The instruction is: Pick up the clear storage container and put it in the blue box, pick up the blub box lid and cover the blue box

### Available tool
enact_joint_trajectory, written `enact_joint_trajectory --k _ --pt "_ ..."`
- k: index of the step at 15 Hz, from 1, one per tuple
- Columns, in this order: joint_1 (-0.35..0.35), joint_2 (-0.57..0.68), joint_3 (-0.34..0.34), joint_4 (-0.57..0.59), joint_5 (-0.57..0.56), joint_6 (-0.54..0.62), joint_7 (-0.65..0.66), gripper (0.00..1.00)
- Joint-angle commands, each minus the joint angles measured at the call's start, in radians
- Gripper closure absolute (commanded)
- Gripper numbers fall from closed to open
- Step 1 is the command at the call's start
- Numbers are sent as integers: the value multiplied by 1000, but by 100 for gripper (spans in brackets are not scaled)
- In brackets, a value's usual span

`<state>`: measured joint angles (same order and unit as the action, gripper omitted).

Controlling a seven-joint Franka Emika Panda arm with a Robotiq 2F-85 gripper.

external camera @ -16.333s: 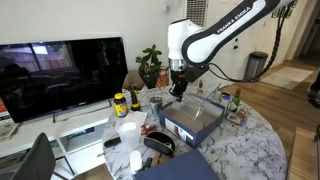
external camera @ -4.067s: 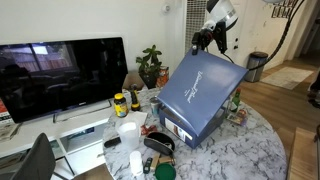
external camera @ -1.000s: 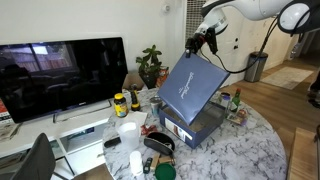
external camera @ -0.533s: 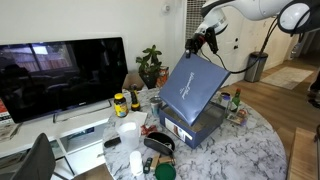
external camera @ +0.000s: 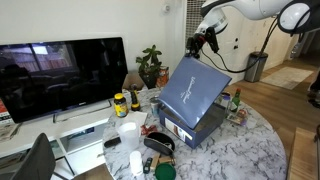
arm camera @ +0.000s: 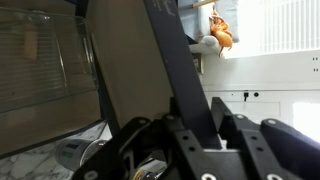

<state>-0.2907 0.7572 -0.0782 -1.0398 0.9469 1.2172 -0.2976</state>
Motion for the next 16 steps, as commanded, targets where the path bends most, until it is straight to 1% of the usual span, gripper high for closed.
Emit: enact_joint_trajectory --k 1,2,5,7,11,12,16 --pt "-6 9 15 36 -54 -2 29 29" --pt "12 7 -11 34 -50 -4 23 23" --pt "20 6 -18 46 -68 -3 26 2" --pt "25 3 -21 50 -78 5 9 0" --pt "42 -12 -31 51 -128 62 -80 0" --pt "25 -5 -14 47 -89 39 -44 0" --pt "33 -8 -20 48 -104 54 -65 0"
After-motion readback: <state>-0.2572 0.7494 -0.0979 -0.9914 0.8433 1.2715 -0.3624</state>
